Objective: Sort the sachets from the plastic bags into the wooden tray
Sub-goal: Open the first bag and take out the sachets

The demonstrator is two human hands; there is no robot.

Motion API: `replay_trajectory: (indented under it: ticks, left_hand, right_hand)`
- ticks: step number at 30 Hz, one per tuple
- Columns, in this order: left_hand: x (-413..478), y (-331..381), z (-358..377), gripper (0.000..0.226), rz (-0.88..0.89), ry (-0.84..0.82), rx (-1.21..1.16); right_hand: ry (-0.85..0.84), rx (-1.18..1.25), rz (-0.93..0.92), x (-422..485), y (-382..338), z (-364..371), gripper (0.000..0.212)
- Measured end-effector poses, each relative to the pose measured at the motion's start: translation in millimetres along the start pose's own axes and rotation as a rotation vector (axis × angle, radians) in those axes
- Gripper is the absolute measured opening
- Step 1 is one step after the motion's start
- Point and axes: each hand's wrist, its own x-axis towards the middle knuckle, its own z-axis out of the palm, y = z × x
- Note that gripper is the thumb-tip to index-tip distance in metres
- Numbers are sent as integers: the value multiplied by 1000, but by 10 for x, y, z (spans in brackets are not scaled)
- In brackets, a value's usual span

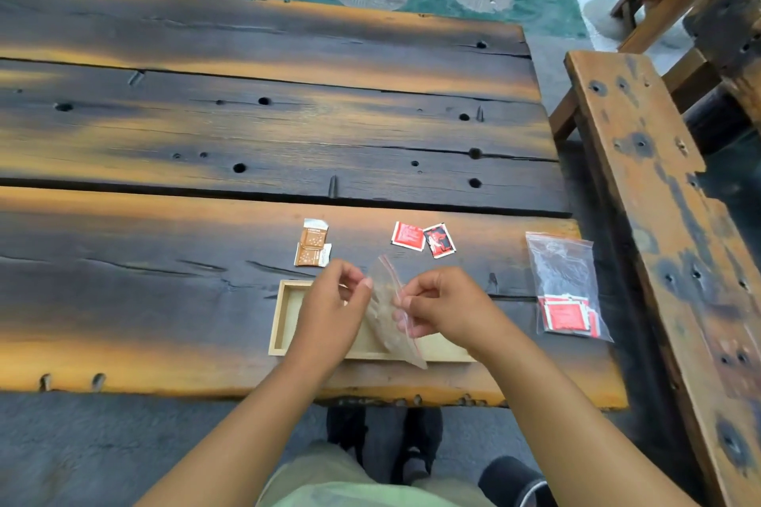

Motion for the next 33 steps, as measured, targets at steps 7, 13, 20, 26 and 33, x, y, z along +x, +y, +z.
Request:
replay_trajectory:
  ticks: [7,13,20,26,33]
  left_hand:
    - [-196,246,135,8,-207,-264,-200]
    - [-241,205,176,10,-252,-234,-165]
    - [-196,416,133,25,-227,-204,-285]
    - [-146,437,113,24,-228,-257,-268]
    - [-104,399,84,20,-240,-333,-275]
  right_hand:
    - [88,-127,19,5,113,1,17]
    - [71,-283,2,-99,54,15,17]
    - [92,-388,-153,-214,-134,45,15]
    - [77,-413,-124,-197,-118,1,14]
    - [-117,124,-43,-186,65,-109,13]
